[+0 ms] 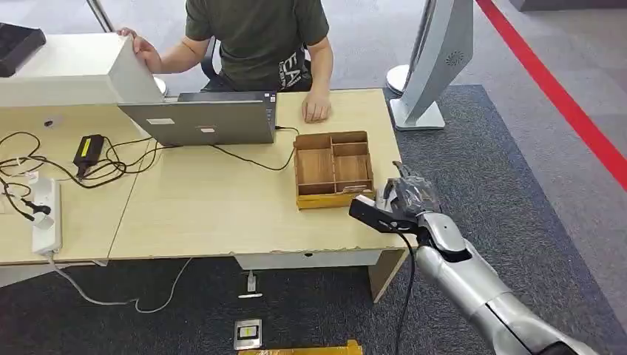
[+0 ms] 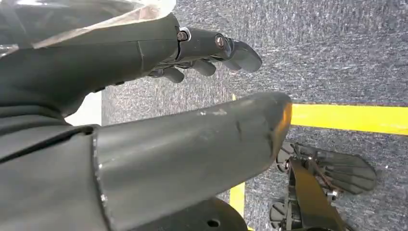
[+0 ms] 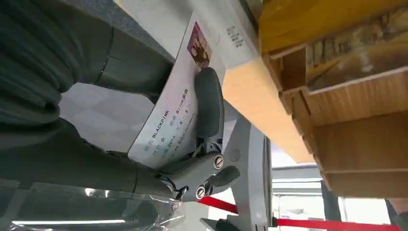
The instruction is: Pass the card to the sensor for recognition and then transmit it.
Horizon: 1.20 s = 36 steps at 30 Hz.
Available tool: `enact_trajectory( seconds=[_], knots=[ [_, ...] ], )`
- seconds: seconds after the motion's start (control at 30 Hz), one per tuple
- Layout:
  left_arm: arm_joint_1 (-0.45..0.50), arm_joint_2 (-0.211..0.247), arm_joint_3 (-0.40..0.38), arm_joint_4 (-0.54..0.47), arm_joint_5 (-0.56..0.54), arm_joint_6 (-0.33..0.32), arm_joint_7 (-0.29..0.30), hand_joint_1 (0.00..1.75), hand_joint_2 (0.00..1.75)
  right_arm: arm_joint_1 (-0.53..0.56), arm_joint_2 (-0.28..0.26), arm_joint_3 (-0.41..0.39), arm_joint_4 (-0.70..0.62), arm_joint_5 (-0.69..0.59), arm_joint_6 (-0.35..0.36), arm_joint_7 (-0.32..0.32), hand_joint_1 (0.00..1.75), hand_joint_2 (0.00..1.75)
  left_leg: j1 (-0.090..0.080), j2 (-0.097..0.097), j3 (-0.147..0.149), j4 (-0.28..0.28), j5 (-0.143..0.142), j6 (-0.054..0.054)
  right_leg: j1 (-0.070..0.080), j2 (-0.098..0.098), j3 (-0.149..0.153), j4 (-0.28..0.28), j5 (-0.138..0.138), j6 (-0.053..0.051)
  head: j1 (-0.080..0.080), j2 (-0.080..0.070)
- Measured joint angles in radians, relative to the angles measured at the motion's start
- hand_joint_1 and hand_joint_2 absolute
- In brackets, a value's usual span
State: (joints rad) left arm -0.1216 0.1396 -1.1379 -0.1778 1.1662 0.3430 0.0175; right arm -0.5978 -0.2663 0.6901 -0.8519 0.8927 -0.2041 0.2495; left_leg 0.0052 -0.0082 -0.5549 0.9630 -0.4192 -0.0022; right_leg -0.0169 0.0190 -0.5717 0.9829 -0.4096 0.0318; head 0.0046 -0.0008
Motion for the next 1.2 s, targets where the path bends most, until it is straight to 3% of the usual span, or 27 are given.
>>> enact_trajectory(
  seconds=[0.5, 0.9, 1.2],
  knots=[
    [0.001, -0.005, 0.013, 0.0, 0.014, 0.01, -0.005, 0.0, 0.0, -0.012, 0.051, -0.002, 0.126, -0.001, -0.006, -0.021, 1.75, 1.75, 0.0, 0.0, 0.0, 0.0, 0.0, 0.0, 0.0, 0.0, 0.0, 0.0, 0.0, 0.0, 0.0, 0.0],
    [0.004, -0.006, 0.026, 0.0, 0.034, 0.025, 0.036, 0.0, 0.0, -0.073, 0.042, -0.025, 0.179, 0.017, 0.02, 0.003, 1.75, 1.75, 0.0, 0.0, 0.0, 0.0, 0.0, 0.0, 0.0, 0.0, 0.0, 0.0, 0.0, 0.0, 0.0, 0.0],
    [0.004, -0.018, 0.046, 0.0, 0.063, 0.067, 0.055, 0.0, 0.0, -0.053, 0.075, -0.025, 0.203, 0.0, 0.013, -0.024, 1.75, 1.75, 0.0, 0.0, 0.0, 0.0, 0.0, 0.0, 0.0, 0.0, 0.0, 0.0, 0.0, 0.0, 0.0, 0.0]
  ],
)
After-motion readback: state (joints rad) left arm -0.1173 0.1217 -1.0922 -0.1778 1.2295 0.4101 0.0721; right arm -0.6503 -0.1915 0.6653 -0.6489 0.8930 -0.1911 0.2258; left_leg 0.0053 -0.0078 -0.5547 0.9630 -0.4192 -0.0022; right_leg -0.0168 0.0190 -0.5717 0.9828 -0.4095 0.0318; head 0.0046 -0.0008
